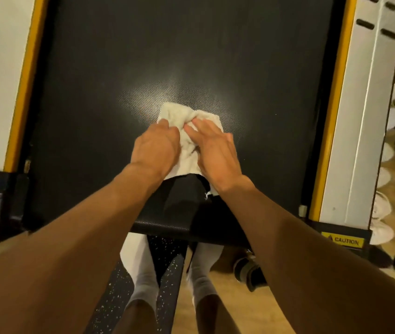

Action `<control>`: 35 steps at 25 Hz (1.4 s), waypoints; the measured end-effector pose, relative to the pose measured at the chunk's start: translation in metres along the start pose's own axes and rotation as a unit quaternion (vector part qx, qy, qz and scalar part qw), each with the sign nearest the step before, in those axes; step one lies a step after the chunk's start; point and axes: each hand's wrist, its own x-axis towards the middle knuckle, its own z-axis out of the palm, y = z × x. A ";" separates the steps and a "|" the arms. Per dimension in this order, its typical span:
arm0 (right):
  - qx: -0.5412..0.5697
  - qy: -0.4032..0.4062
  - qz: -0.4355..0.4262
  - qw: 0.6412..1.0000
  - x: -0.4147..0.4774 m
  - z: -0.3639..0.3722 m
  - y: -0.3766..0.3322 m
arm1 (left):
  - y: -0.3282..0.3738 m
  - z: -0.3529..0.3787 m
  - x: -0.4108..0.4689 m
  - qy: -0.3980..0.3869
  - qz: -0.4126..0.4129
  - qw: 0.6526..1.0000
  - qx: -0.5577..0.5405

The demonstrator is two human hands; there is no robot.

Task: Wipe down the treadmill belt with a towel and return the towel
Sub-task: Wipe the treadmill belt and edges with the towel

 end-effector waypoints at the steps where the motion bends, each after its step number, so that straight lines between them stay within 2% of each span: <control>1: -0.015 -0.002 0.000 1.000 -0.012 -0.005 0.015 | 0.013 0.006 -0.011 -0.019 0.025 0.999 0.003; 3: -0.041 0.016 0.000 0.999 -0.025 -0.019 0.040 | 0.035 0.012 -0.014 -0.040 0.050 0.998 0.013; 6: -0.072 0.015 0.010 0.997 -0.016 -0.031 0.057 | 0.054 0.009 0.017 -0.015 0.036 0.999 0.003; 9: -0.040 0.023 0.022 0.999 -0.015 -0.022 0.055 | 0.059 0.008 0.021 -0.006 0.015 1.000 -0.002; 14: -0.028 0.090 0.003 0.996 -0.077 -0.012 0.082 | 0.082 0.023 -0.015 -0.053 0.094 0.994 0.028; 16: -0.042 0.086 -0.009 0.995 -0.081 -0.020 0.095 | 0.088 0.024 -0.011 -0.051 0.091 0.994 0.022; 21: -0.007 0.117 0.068 0.991 -0.065 -0.007 0.079 | 0.100 0.025 -0.011 -0.030 0.070 0.997 0.008; 24: 0.016 0.150 0.052 0.987 -0.099 0.002 0.094 | 0.109 0.031 -0.026 -0.063 0.106 0.992 0.016; 26: 0.024 0.150 0.090 0.984 -0.113 -0.004 0.111 | 0.121 0.037 -0.034 -0.084 0.132 0.987 0.027; 30: 0.011 0.125 0.181 0.975 -0.090 -0.004 0.102 | 0.135 0.035 -0.017 -0.059 0.077 0.995 -0.004; 33: 0.001 0.132 0.158 0.979 -0.104 -0.001 0.102 | 0.139 0.037 -0.023 -0.044 0.075 0.996 -0.004; 35: -0.005 0.128 0.122 0.984 -0.130 -0.002 0.112 | 0.145 0.047 -0.042 -0.078 0.114 0.990 0.005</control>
